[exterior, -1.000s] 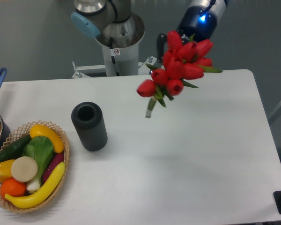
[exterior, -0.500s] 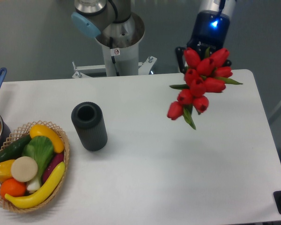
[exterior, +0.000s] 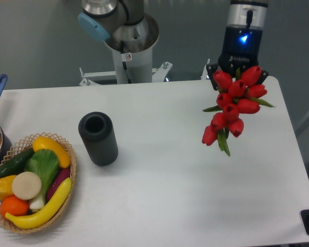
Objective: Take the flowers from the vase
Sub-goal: 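Carry the tulip bunch away from the vase over the table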
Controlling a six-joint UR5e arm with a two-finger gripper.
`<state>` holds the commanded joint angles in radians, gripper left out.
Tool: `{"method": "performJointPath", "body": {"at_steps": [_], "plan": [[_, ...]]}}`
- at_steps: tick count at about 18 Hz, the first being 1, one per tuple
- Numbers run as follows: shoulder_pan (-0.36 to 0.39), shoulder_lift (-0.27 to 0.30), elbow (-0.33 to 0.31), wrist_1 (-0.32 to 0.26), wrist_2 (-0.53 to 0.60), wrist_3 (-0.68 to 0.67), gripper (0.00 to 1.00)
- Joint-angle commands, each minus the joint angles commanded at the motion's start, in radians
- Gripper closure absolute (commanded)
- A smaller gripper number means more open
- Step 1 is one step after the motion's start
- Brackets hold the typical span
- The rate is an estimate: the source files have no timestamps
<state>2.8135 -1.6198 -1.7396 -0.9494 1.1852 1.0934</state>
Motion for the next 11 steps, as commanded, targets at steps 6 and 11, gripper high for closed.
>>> {"method": "performJointPath", "body": {"at_steps": [6,11], "plan": [[-0.068,-0.041,0.015,-0.113,0.216,0.126,0.79],[-0.117,-0.08,0.046,-0.158,0.315,0.175,0.79]]}}
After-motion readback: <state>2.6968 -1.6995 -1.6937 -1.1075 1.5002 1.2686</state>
